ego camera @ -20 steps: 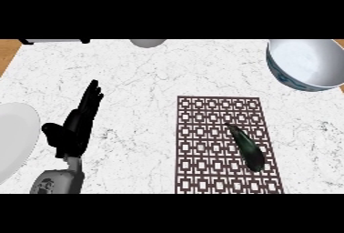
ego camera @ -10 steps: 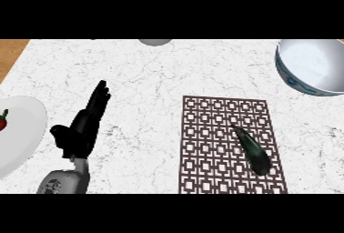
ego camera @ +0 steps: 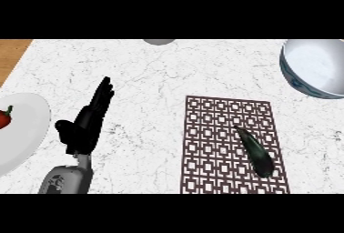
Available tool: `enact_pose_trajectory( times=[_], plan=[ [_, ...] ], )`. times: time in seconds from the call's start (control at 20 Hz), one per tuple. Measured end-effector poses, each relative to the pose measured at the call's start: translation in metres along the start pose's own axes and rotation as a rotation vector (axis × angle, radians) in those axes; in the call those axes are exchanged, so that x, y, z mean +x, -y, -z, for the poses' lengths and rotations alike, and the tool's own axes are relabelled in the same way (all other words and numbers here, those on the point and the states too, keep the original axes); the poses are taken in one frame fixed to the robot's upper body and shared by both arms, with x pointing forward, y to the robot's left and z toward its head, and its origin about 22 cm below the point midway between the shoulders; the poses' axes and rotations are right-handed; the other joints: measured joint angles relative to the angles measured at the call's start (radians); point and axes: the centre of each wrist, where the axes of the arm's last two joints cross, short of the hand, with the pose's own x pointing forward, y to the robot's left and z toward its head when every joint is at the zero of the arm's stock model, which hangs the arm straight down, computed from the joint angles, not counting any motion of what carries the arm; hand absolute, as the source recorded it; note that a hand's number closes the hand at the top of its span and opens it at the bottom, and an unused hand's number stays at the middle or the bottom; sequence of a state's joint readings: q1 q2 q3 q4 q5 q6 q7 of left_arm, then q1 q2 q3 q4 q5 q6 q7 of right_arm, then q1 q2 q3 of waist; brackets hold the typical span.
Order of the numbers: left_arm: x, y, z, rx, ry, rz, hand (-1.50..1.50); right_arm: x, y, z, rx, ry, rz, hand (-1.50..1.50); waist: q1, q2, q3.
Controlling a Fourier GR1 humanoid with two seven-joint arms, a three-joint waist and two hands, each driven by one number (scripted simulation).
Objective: Pick the can from the placemat and place it in the bowl
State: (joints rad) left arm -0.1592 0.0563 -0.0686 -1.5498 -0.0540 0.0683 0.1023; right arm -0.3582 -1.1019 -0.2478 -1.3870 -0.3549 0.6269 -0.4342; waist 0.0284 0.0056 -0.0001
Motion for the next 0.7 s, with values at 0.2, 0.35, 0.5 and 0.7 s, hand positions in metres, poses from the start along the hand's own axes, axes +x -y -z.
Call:
enact_pose_trajectory(
  times=[0.2,0.35,0.5,0.7],
  plan=[
    [-0.002,0.007,0.002,-0.015,0.006,-0.003,0.00,-0.016,-0.006,0.016,-0.003,-0.023,-0.135,1.50,0.012,0.005,0.000],
    [0.002,0.005,0.007,-0.020,0.011,-0.004,0.00,-0.034,-0.011,0.026,-0.006,-0.036,-0.203,1.50,0.015,0.006,0.001],
    [0.000,0.004,0.003,-0.026,0.013,-0.004,0.00,-0.058,-0.019,0.037,-0.019,-0.069,-0.234,1.50,0.022,0.008,0.001],
    [0.004,0.001,0.002,-0.027,0.017,0.001,0.00,-0.090,-0.029,0.046,-0.033,-0.104,-0.272,1.50,0.030,0.010,0.001]
  ],
)
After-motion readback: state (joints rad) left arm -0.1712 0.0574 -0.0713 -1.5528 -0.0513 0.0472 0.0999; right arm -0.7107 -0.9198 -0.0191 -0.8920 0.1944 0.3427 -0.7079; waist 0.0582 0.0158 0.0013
